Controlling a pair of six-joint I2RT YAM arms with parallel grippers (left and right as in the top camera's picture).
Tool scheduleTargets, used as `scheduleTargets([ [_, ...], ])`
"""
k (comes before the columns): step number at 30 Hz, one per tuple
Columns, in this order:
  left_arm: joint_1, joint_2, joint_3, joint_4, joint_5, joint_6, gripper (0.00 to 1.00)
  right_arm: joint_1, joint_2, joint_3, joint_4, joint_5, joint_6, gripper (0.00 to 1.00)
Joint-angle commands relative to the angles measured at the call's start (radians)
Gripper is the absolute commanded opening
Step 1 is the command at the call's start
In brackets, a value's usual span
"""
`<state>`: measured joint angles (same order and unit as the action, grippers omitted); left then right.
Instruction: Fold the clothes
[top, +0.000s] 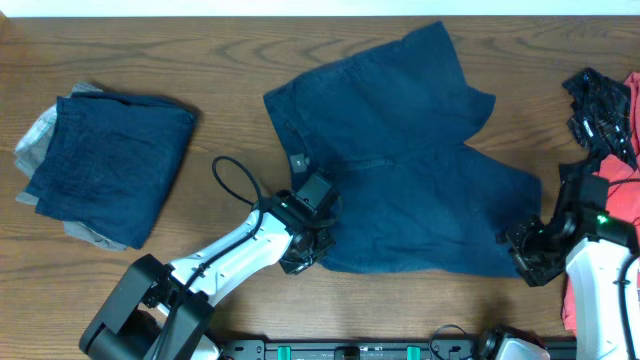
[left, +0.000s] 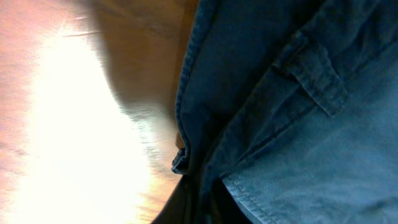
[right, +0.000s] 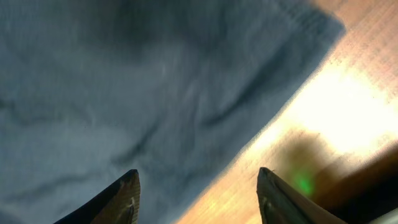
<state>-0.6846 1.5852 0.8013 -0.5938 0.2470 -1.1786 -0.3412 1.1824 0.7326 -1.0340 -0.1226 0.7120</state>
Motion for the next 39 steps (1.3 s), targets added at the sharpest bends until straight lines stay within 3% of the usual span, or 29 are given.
scheduleTargets([
  [1, 0.002, -0.014, -0.016, -0.05, -0.02, 0.032, 0.06, -0.007, -0.011, -0.051, 0.042, 0.051, 0.062, 0.59],
  [9, 0.094, -0.066, -0.016, -0.131, -0.021, 0.235, 0.06, -0.007, -0.011, -0.132, 0.117, 0.118, 0.104, 0.63],
  [15, 0.112, -0.071, -0.016, -0.131, -0.021, 0.251, 0.06, -0.007, -0.011, -0.179, 0.072, 0.143, 0.165, 0.67],
  [20, 0.111, -0.071, -0.016, -0.132, -0.021, 0.275, 0.06, -0.007, -0.011, -0.228, 0.119, 0.156, 0.22, 0.8],
  [25, 0.111, -0.071, -0.016, -0.132, -0.021, 0.288, 0.06, -0.007, -0.011, -0.275, 0.201, 0.159, 0.246, 0.79],
  [27, 0.111, -0.071, -0.016, -0.132, -0.021, 0.288, 0.06, -0.007, -0.011, -0.297, 0.236, 0.161, 0.261, 0.73],
  [29, 0.111, -0.071, -0.016, -0.132, -0.021, 0.288, 0.06, -0.007, -0.011, -0.315, 0.267, 0.167, 0.26, 0.61],
  [33, 0.111, -0.074, -0.014, -0.136, -0.02, 0.345, 0.06, -0.007, -0.011, -0.319, 0.279, 0.175, 0.246, 0.1],
  [34, 0.111, -0.078, -0.012, -0.143, -0.02, 0.356, 0.06, -0.007, -0.012, -0.317, 0.279, 0.174, 0.237, 0.03],
  [39, 0.111, -0.169, 0.005, -0.201, -0.02, 0.443, 0.06, -0.007, -0.019, -0.222, 0.212, 0.15, 0.104, 0.01],
])
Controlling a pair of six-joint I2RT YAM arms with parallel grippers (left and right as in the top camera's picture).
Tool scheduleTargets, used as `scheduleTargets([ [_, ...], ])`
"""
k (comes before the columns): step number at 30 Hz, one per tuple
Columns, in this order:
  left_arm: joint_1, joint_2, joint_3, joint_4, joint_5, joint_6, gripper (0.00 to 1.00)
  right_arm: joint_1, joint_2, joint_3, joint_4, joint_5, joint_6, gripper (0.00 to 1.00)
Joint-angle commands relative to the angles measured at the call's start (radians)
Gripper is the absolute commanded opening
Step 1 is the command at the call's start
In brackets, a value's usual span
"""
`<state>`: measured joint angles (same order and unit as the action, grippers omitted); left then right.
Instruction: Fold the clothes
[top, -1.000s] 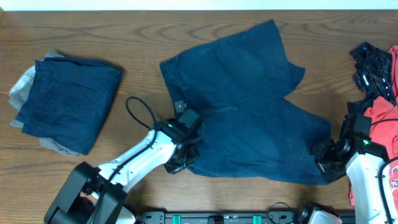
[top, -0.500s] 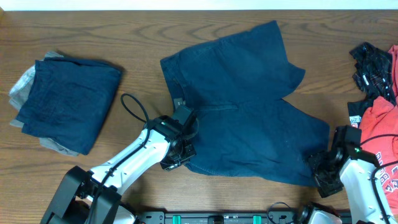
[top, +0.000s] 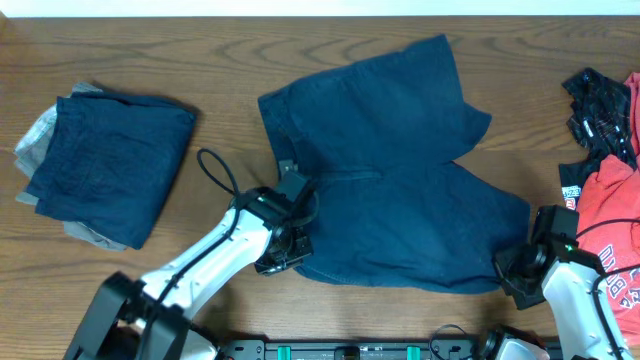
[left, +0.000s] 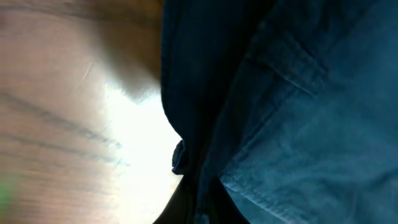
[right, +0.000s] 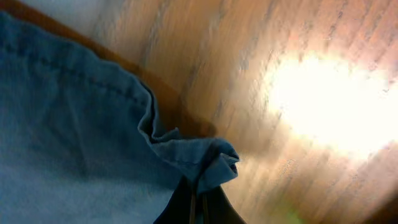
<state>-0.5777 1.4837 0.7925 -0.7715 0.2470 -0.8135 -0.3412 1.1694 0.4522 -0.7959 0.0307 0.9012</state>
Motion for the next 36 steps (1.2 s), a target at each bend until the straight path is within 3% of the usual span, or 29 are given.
scheduleTargets([
  [1, 0.005, -0.102, 0.017, -0.037, -0.021, 0.092, 0.06, -0.007, -0.012, 0.098, -0.058, -0.01, -0.118, 0.01],
  [6, 0.005, -0.317, 0.03, -0.109, -0.02, 0.156, 0.06, -0.007, -0.051, 0.304, -0.232, -0.011, -0.232, 0.01],
  [18, 0.005, -0.811, 0.046, -0.22, 0.005, 0.127, 0.06, -0.007, -0.203, 0.716, -0.509, 0.029, -0.413, 0.01],
  [23, 0.005, -0.879, 0.051, -0.208, -0.036, 0.094, 0.06, -0.001, -0.201, 0.842, -0.473, -0.094, -0.601, 0.01],
  [29, 0.005, -0.808, 0.051, -0.184, -0.233, 0.008, 0.06, 0.068, -0.102, 0.856, -0.329, -0.171, -0.638, 0.01],
  [36, 0.016, -0.67, 0.051, -0.06, -0.476, -0.132, 0.06, 0.243, 0.104, 0.856, -0.064, -0.169, -0.648, 0.01],
])
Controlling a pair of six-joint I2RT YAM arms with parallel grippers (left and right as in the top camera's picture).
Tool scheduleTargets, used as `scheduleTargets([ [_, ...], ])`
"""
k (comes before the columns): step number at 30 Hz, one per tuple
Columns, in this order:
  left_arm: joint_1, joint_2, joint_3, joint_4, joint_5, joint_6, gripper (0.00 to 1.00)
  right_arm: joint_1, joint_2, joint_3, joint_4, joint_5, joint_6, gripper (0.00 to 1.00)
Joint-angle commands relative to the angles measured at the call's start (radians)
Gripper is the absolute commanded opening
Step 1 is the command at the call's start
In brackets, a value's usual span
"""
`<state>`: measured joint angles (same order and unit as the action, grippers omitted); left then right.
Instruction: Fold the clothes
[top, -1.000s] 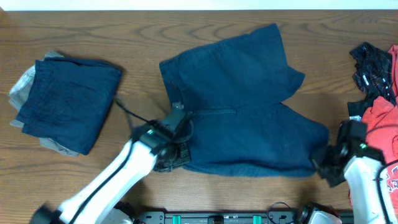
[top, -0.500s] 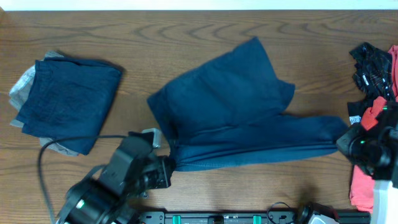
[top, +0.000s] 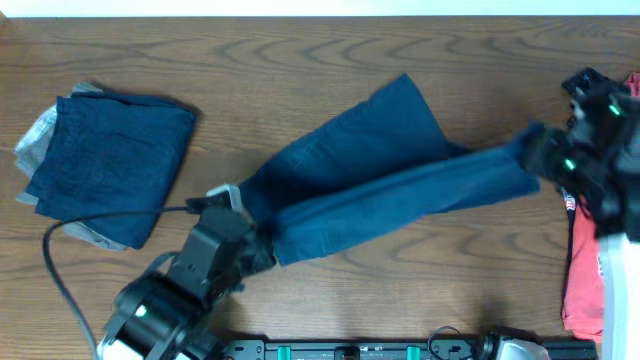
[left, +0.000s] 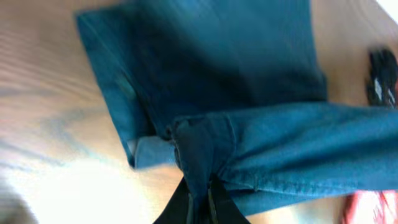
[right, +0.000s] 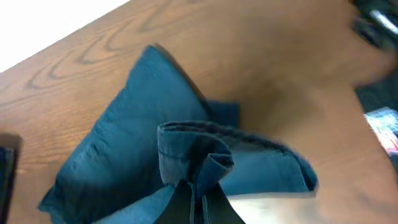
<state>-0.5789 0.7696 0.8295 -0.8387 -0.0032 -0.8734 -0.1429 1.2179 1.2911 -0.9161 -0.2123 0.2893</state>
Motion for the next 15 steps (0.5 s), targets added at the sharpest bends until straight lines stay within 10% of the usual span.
scheduleTargets([
  [1, 0.03, 0.07, 0.014, 0.027, -0.246, -0.072, 0.06, 0.067, 0.089, 0.017, 0.092, 0.076, -0.035, 0.01],
  [15, 0.331, 0.532, 0.014, 0.368, -0.236, -0.01, 0.06, 0.214, 0.497, 0.017, 0.486, 0.077, 0.033, 0.01],
])
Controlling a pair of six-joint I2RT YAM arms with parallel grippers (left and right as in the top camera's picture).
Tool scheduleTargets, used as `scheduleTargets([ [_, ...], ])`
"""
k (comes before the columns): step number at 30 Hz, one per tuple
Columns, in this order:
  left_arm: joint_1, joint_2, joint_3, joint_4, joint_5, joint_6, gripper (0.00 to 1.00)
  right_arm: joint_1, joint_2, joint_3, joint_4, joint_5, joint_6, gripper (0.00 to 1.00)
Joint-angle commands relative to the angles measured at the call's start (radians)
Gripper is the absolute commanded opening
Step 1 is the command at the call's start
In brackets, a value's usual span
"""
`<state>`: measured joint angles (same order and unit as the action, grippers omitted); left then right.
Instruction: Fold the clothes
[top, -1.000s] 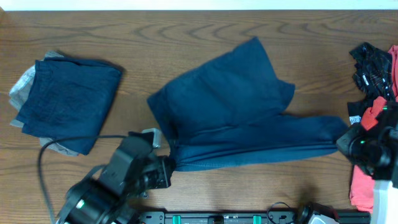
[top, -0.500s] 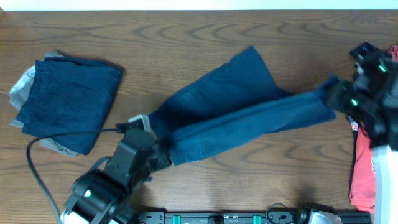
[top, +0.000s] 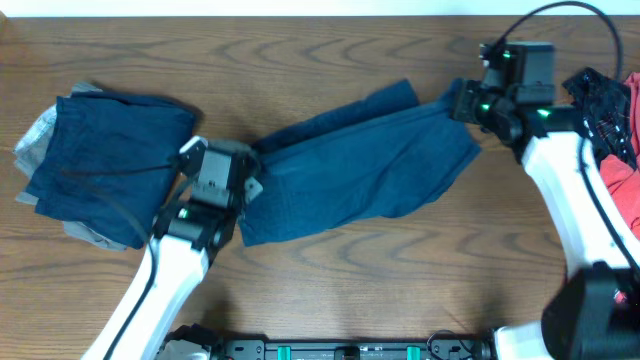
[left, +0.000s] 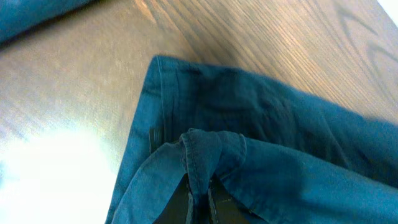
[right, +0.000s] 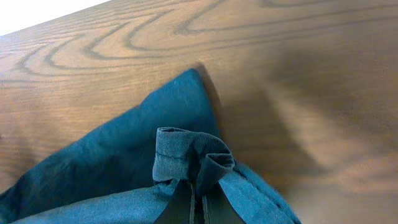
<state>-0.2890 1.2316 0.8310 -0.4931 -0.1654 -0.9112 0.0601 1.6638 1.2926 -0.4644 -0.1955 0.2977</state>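
Dark blue denim shorts (top: 360, 170) lie folded in half lengthwise across the middle of the table. My left gripper (top: 248, 178) is shut on the shorts' left end, a bunched edge (left: 205, 155) pinched between its fingers. My right gripper (top: 462, 104) is shut on the right end, a gathered hem (right: 194, 158) held between its fingers near the far side of the table. The lower layer (top: 345, 110) shows along the far edge.
A stack of folded dark blue and grey clothes (top: 95, 165) lies at the left. At the right edge sit a black garment (top: 600, 105) and a red one (top: 625, 190). Bare wood table (top: 400, 290) runs along the front.
Both grippers have moved toward the far side of the table with the shorts' ends still pinched. The lifted near half now lies over the far half.
The shorts lay spread flat, my left gripper shut on the waistband's near corner and my right open over the leg hem. Then both were shut on near corners. The near edge was then raised and stretched between them, and now it rests folded over.
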Motion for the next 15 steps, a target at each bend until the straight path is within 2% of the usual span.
scheduleTargets([
  [1, 0.051, 0.099, 0.013, 0.047, -0.071, 0.029, 0.06, 0.019, 0.078, 0.015, 0.061, 0.06, 0.031, 0.01],
  [3, 0.08, 0.164, 0.013, 0.111, -0.066, 0.047, 0.06, 0.035, 0.132, 0.015, 0.114, 0.059, 0.056, 0.02],
  [5, 0.105, 0.198, 0.013, 0.163, -0.04, 0.068, 0.09, 0.049, 0.172, 0.015, 0.163, 0.049, 0.068, 0.08],
  [6, 0.121, 0.212, 0.013, 0.19, -0.021, 0.085, 0.16, 0.055, 0.187, 0.015, 0.186, 0.041, 0.068, 0.19],
  [7, 0.135, 0.22, 0.013, 0.207, 0.0, 0.101, 0.32, 0.059, 0.196, 0.015, 0.2, 0.033, 0.068, 0.34],
  [8, 0.154, 0.224, 0.013, 0.217, 0.026, 0.116, 0.42, 0.063, 0.202, 0.015, 0.203, 0.033, 0.068, 0.5],
  [9, 0.174, 0.225, 0.013, 0.214, 0.055, 0.121, 0.51, 0.063, 0.202, 0.015, 0.196, 0.034, 0.068, 0.58],
  [11, 0.213, 0.221, 0.013, 0.187, 0.136, 0.134, 0.6, 0.061, 0.196, 0.015, 0.155, 0.034, 0.064, 0.59],
  [15, 0.262, 0.222, 0.013, 0.056, 0.326, 0.134, 0.63, 0.057, 0.188, 0.015, -0.023, 0.034, 0.059, 0.51],
])
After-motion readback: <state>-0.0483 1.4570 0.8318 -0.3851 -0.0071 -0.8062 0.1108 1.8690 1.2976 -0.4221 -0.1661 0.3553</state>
